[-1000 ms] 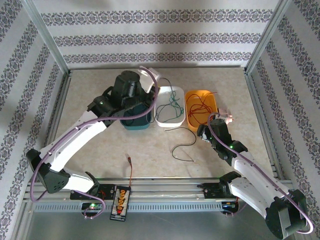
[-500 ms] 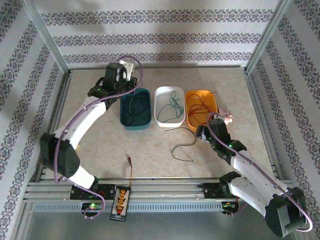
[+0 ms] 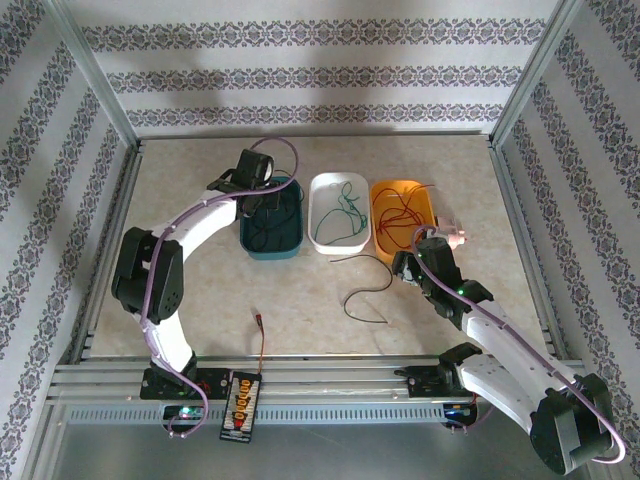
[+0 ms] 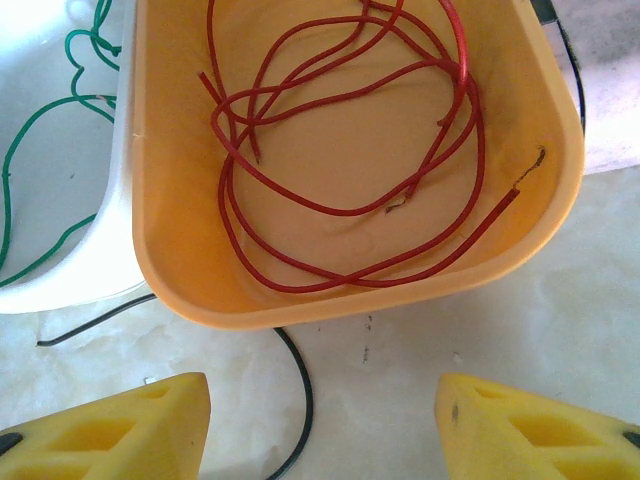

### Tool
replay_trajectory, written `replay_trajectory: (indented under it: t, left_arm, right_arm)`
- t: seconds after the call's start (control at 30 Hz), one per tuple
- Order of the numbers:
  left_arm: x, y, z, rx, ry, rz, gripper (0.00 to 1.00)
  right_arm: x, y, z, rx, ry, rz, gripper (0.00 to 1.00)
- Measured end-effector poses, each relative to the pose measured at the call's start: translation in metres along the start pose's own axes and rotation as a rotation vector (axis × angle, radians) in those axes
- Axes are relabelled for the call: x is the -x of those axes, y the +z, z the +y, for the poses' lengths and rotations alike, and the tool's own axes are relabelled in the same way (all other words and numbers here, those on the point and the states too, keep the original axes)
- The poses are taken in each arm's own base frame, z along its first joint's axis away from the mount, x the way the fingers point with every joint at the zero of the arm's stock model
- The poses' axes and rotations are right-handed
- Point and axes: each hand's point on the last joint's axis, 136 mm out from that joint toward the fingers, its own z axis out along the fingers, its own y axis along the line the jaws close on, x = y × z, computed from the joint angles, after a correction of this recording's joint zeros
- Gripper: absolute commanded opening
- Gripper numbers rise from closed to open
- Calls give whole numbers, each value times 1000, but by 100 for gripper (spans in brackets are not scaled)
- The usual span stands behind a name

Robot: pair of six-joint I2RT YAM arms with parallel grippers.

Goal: Untangle the cables

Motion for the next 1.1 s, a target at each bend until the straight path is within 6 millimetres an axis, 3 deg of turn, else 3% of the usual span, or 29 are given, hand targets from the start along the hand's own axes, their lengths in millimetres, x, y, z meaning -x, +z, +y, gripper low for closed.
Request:
replay_trajectory:
  t: [0.17,0.27,0.9,0.97,1.1]
  left_arm:
    - [-26,17,17,88,-35,94,0]
    - [-37,17,24,128,-50,130,0]
    - [-72,14,38,209,-113,256,4]
    - [-76,16,39,210,-114,271,10]
    - [-80,18,34,186,-112,288,42]
  right_arm:
    - [0,0,0,0,0,1,61]
    - [0,0,1,4,0,1,61]
    - [-1,-1,4,25,1,9,61]
    - [-1,-1,4,26,1,9,61]
    - [-1,-2,5,32,2,10,61]
